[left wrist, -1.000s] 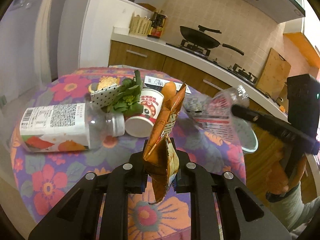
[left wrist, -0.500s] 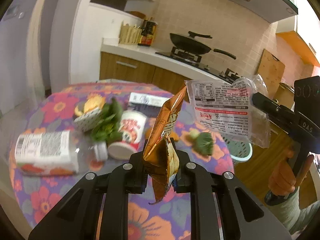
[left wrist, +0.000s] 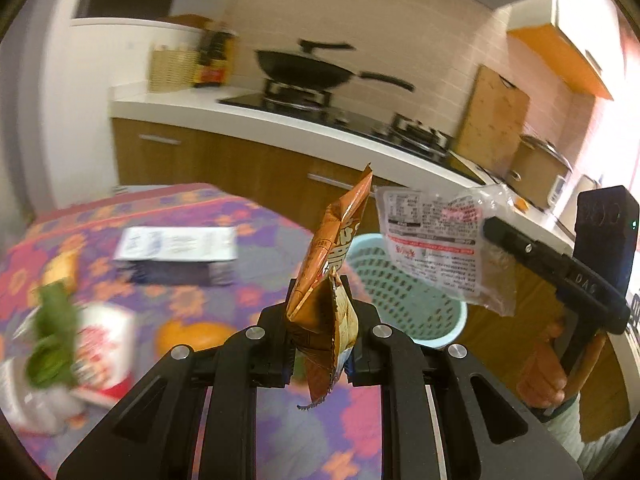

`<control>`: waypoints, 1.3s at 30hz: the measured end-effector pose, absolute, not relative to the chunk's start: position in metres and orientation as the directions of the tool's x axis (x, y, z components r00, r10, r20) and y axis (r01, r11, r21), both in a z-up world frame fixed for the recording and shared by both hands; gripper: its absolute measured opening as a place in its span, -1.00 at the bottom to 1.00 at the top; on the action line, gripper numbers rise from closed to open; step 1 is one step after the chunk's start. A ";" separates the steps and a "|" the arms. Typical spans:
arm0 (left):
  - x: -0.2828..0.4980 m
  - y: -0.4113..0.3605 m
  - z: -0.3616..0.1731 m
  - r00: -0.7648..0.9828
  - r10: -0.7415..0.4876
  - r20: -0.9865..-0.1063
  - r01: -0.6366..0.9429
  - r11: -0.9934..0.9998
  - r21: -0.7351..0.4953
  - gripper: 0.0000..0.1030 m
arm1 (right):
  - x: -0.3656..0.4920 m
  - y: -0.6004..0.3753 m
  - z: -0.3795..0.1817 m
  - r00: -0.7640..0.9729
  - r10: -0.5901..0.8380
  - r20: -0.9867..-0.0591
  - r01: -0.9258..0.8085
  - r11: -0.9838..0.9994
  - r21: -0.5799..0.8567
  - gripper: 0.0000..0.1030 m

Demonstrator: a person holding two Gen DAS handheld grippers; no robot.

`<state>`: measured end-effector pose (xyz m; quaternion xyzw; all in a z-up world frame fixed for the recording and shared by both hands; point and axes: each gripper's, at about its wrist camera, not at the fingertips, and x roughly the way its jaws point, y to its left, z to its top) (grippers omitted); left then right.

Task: Collect trash
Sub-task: 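Carry the wrapper and bag to the blue basket and release both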

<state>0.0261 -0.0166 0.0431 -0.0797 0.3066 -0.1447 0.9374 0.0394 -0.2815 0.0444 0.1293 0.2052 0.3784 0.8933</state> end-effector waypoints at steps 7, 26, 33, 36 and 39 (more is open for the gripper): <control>0.101 -0.097 0.021 0.662 -0.332 -0.673 0.257 0.943 -0.212 -0.67 | 0.084 -0.345 -0.002 0.709 0.603 -0.365 -0.414 0.775 0.477 -0.93; 0.163 -0.186 -0.022 0.556 -0.339 -0.759 0.291 0.935 -0.204 -0.03 | 0.123 -0.387 -0.067 0.695 0.457 -0.555 -0.190 0.861 0.471 -0.57; 0.146 -0.170 -0.013 0.590 -0.359 -0.723 0.291 0.930 -0.224 0.00 | 0.113 -0.386 -0.060 0.702 0.456 -0.547 -0.194 0.862 0.469 -0.45; 0.132 -0.160 -0.003 0.626 -0.357 -0.694 0.292 0.932 -0.216 0.03 | 0.108 -0.376 -0.050 0.707 0.467 -0.531 -0.222 0.859 0.461 -0.45; 0.118 -0.149 0.009 0.661 -0.353 -0.662 0.291 0.934 -0.207 0.05 | 0.101 -0.363 -0.038 0.709 0.489 -0.509 -0.267 0.853 0.448 -0.45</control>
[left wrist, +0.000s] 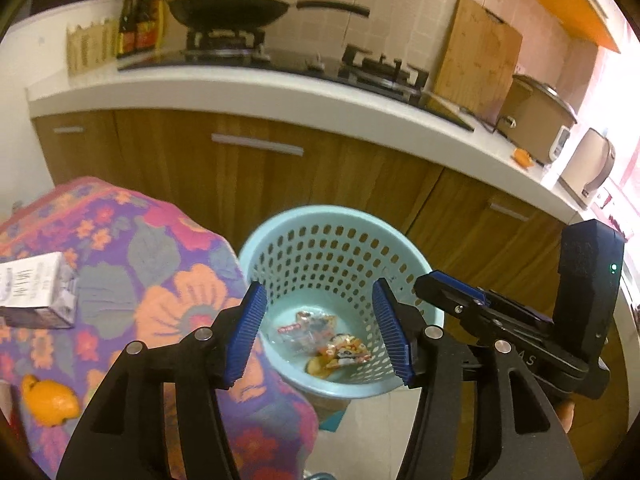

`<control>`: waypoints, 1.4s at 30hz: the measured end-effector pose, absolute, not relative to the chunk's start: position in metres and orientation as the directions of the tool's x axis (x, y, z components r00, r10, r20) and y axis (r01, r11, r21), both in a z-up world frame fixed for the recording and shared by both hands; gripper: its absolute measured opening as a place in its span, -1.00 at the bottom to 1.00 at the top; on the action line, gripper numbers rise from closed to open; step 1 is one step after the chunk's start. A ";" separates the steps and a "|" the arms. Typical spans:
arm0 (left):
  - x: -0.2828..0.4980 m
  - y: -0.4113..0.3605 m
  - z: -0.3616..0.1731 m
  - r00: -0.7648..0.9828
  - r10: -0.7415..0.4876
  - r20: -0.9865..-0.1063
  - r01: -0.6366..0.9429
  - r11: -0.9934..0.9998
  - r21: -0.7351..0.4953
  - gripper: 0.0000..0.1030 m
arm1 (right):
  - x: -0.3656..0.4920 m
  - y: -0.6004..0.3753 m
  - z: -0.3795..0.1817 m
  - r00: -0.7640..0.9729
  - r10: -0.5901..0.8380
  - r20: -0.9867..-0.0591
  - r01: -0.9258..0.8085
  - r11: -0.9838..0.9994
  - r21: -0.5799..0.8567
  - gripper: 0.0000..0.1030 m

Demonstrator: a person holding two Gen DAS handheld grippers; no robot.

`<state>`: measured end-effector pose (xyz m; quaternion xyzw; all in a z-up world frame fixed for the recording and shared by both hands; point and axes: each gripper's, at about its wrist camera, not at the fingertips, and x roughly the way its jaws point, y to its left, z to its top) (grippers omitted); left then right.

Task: Collect trash
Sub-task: 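Carry the wrapper and bag to the blue basket and release both, then grasp the green leaf with the right tool while the left tool grasps the orange peel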

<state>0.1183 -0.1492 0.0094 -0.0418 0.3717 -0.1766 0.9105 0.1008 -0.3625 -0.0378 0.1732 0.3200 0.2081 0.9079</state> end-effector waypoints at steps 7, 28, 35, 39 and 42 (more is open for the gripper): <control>0.077 -0.103 0.034 0.771 -0.270 -0.576 0.198 0.963 -0.185 0.34 | 0.083 -0.316 -0.014 0.687 0.551 -0.473 -0.380 0.828 0.414 -0.27; 0.032 0.046 -0.040 0.717 -0.040 -0.696 -0.125 0.975 -0.186 0.37 | 0.041 -0.158 -0.031 0.565 0.589 -0.578 -0.598 0.775 0.205 -0.03; 0.043 0.047 -0.047 0.688 -0.038 -0.724 -0.126 0.977 -0.171 0.34 | 0.057 -0.149 -0.048 0.543 0.573 -0.614 -0.587 0.782 0.211 -0.02; 0.045 0.047 -0.052 0.667 -0.035 -0.744 -0.141 0.975 -0.172 0.29 | 0.062 -0.141 -0.049 0.537 0.572 -0.620 -0.590 0.780 0.209 -0.02; 0.048 0.050 -0.053 0.662 -0.048 -0.748 -0.142 0.972 -0.189 0.22 | 0.070 -0.134 -0.052 0.528 0.555 -0.643 -0.578 0.790 0.206 -0.02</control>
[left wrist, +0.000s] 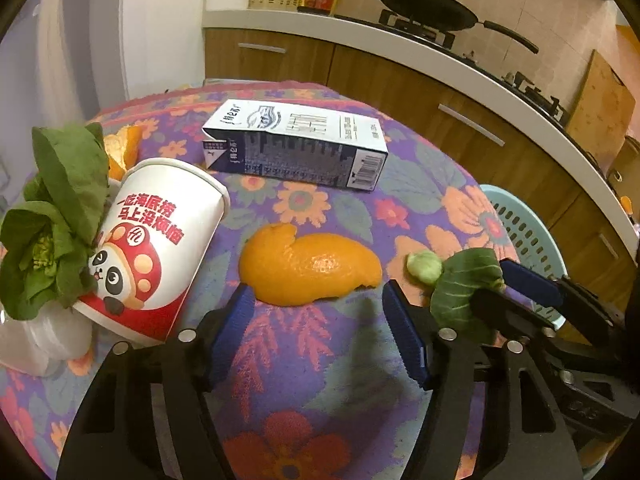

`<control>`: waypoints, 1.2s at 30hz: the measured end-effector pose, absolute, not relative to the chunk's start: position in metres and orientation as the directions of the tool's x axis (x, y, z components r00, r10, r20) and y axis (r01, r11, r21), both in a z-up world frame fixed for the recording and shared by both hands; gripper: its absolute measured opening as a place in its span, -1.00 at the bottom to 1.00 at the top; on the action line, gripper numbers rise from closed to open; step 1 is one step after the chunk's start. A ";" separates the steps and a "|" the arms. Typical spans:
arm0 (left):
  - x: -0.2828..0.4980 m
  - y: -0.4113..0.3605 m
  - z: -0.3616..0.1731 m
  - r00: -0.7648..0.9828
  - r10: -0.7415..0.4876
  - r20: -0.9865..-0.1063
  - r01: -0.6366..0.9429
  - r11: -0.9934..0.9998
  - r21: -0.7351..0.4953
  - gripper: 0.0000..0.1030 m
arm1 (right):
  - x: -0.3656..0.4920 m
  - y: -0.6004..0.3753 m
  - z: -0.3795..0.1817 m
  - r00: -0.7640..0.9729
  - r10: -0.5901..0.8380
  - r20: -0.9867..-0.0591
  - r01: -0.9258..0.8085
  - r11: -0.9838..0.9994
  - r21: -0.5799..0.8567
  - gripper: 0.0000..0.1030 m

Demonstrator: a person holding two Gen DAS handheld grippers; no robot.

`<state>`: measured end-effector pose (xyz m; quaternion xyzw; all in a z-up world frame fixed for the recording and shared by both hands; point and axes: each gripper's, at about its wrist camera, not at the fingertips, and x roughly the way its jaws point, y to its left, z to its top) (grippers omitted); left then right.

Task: Collect trash
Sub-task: 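Grasp the green leaf with the right tool while the left tool grasps the orange peel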

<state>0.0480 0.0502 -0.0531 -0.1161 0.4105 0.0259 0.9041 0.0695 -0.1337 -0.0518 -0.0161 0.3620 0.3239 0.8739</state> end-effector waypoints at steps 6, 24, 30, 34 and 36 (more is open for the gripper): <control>0.052 0.055 -0.052 0.661 -0.121 -0.740 -0.110 0.960 -0.256 0.18 | 0.077 -0.130 -0.059 0.518 0.527 -0.674 -0.553 0.807 0.206 -0.36; 0.066 0.045 -0.052 0.652 -0.029 -0.757 -0.154 0.973 -0.170 -0.47 | 0.070 -0.149 -0.050 0.556 0.555 -0.619 -0.561 0.800 0.214 -0.93; 0.064 0.052 -0.052 0.666 -0.078 -0.742 -0.138 0.964 -0.225 -1.00 | 0.068 -0.161 -0.038 0.586 0.574 -0.572 -0.554 0.799 0.234 -0.93; 0.058 0.046 -0.041 0.694 -0.085 -0.715 -0.109 0.969 -0.221 -1.00 | 0.068 -0.167 -0.035 0.587 0.585 -0.559 -0.553 0.795 0.252 -0.93; 0.058 0.043 -0.035 0.701 -0.072 -0.709 -0.113 0.971 -0.210 -0.63 | 0.068 -0.169 -0.035 0.588 0.589 -0.554 -0.554 0.792 0.255 -0.93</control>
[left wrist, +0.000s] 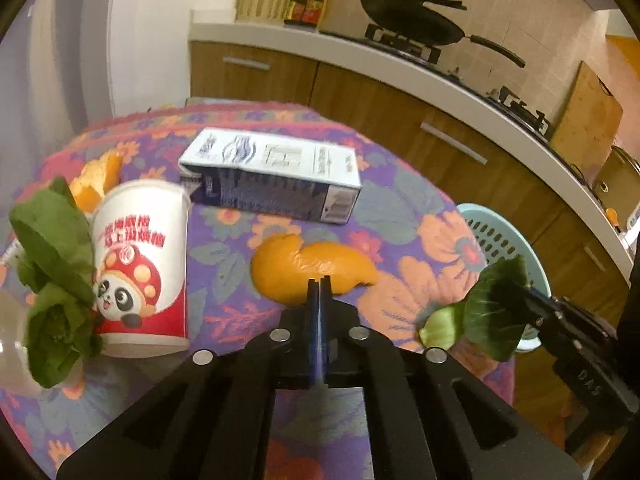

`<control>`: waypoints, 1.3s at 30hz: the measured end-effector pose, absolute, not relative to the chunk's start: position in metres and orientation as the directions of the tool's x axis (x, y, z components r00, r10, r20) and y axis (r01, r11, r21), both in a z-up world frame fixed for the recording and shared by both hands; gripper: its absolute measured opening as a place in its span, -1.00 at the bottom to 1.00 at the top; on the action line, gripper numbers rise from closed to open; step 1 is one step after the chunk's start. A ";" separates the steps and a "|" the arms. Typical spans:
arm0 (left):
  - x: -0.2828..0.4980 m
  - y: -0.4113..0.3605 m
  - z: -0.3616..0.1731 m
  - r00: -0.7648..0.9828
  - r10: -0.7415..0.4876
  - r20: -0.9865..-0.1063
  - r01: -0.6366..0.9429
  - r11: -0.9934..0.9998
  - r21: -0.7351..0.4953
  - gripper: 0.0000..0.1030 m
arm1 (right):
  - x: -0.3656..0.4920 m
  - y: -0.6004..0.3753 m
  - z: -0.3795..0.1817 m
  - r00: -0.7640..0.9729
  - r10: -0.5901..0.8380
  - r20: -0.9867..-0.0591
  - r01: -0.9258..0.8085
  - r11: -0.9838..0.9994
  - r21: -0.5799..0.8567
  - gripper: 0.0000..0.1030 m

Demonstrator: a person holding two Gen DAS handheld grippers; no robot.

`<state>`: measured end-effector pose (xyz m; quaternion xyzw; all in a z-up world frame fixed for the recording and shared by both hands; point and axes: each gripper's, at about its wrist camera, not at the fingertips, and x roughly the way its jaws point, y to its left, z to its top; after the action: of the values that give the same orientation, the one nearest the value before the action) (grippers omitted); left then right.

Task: Collect trash
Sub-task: 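Grasp the green leaf with the right tool while the left tool grasps the orange peel, then drop the leaf and orange peel into the blue basket from both tools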

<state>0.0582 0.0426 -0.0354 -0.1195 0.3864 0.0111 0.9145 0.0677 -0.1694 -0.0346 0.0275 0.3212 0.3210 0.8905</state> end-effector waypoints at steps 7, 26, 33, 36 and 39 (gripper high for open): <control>0.087 0.025 -0.033 0.684 0.015 -0.730 -0.125 0.987 -0.097 0.22 | 0.069 -0.182 -0.034 0.588 0.610 -0.531 -0.553 0.782 0.286 -0.93; 0.079 -0.001 -0.037 0.705 0.144 -0.694 -0.078 0.989 0.127 -0.69 | 0.079 -0.198 -0.041 0.588 0.624 -0.514 -0.536 0.777 0.330 -0.93; 0.067 -0.029 -0.011 0.779 -0.005 -0.627 0.033 0.999 0.033 -0.69 | 0.084 -0.219 -0.035 0.626 0.612 -0.484 -0.506 0.791 0.345 -0.93; 0.078 -0.044 -0.006 0.772 -0.085 -0.630 0.081 0.996 -0.035 -0.69 | 0.087 -0.238 -0.032 0.660 0.586 -0.470 -0.467 0.810 0.355 -0.93; 0.095 -0.071 -0.005 0.755 -0.148 -0.639 0.142 0.988 -0.061 -0.69 | 0.092 -0.262 -0.030 0.693 0.550 -0.467 -0.416 0.833 0.364 -0.93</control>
<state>0.0946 -0.0711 -0.0053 -0.0046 0.3412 -0.0773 0.9368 0.0920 -0.2625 -0.0302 0.1156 0.2892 0.2646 0.9127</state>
